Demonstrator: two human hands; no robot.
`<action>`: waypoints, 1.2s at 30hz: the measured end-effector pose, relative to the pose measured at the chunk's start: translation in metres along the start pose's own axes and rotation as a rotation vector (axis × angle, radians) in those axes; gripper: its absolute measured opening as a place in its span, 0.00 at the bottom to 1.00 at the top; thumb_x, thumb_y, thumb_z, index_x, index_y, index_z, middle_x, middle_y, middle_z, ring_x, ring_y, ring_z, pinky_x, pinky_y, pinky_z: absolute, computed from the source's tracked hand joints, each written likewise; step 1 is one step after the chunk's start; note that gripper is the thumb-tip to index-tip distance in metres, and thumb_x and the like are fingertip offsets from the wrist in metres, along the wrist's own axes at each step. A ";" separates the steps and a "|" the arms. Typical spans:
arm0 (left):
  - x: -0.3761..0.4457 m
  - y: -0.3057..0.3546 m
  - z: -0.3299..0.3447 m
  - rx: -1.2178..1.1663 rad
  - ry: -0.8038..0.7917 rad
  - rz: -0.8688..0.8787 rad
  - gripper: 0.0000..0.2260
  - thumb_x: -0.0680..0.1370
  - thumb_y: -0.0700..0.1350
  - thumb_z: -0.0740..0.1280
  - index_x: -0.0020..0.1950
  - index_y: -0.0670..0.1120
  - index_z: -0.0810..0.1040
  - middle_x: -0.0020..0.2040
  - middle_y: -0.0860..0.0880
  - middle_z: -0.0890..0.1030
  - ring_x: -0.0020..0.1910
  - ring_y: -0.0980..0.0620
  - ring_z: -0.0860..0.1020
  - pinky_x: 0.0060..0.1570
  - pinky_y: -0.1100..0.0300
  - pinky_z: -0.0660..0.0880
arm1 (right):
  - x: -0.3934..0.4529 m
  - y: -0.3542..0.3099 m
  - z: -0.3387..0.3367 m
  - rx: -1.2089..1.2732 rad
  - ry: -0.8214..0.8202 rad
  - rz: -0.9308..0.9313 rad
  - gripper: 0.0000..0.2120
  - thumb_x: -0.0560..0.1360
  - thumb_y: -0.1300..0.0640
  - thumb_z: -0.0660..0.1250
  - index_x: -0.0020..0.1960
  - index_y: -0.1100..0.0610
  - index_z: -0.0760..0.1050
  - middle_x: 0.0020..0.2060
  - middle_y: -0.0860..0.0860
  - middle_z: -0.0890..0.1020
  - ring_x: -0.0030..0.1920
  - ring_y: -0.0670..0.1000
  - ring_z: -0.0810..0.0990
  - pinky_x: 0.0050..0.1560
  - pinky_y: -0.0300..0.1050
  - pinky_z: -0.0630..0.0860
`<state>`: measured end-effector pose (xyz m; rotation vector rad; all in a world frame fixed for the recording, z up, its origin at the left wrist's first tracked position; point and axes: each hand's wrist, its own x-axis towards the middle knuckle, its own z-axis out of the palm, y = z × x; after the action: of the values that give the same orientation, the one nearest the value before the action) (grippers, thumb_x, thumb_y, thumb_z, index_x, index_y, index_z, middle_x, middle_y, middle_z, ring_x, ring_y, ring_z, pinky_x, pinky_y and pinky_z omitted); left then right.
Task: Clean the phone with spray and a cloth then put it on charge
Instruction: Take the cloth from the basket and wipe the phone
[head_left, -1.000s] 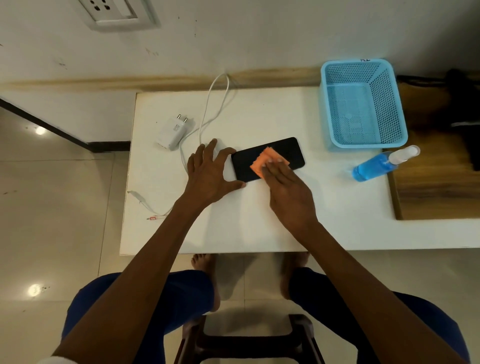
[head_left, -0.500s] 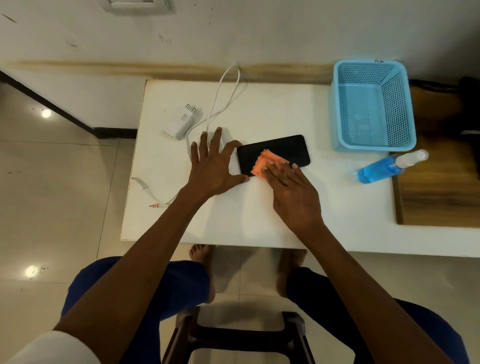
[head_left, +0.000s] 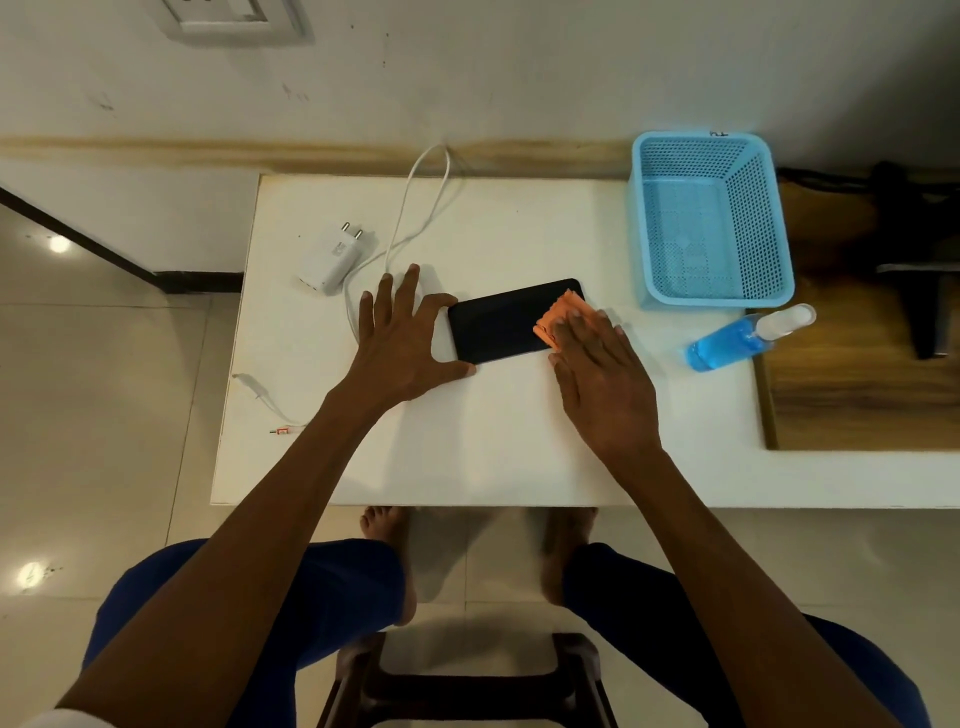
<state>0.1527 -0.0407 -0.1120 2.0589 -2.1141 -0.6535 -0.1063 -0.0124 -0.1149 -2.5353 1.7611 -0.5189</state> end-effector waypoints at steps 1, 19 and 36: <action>0.000 0.001 0.000 -0.007 0.000 -0.001 0.40 0.67 0.67 0.73 0.74 0.57 0.63 0.81 0.45 0.47 0.79 0.39 0.42 0.75 0.40 0.40 | 0.000 0.000 -0.001 0.015 -0.050 0.002 0.22 0.82 0.56 0.62 0.76 0.58 0.67 0.75 0.57 0.67 0.76 0.58 0.65 0.76 0.54 0.62; -0.003 0.008 -0.002 0.039 0.009 0.018 0.37 0.71 0.66 0.70 0.76 0.58 0.63 0.81 0.44 0.48 0.79 0.37 0.45 0.75 0.39 0.43 | -0.004 -0.004 0.012 -0.157 -0.299 0.153 0.35 0.79 0.29 0.45 0.81 0.43 0.45 0.81 0.54 0.48 0.81 0.59 0.46 0.77 0.67 0.47; -0.001 0.009 0.002 0.066 0.014 0.017 0.37 0.71 0.66 0.69 0.76 0.56 0.62 0.80 0.45 0.53 0.79 0.37 0.46 0.74 0.38 0.44 | 0.018 -0.012 0.008 -0.113 -0.313 0.239 0.40 0.78 0.28 0.38 0.82 0.51 0.44 0.81 0.51 0.48 0.81 0.58 0.47 0.77 0.65 0.47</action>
<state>0.1434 -0.0394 -0.1098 2.0694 -2.1712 -0.5731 -0.0876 -0.0258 -0.1151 -2.2671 1.9753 -0.0124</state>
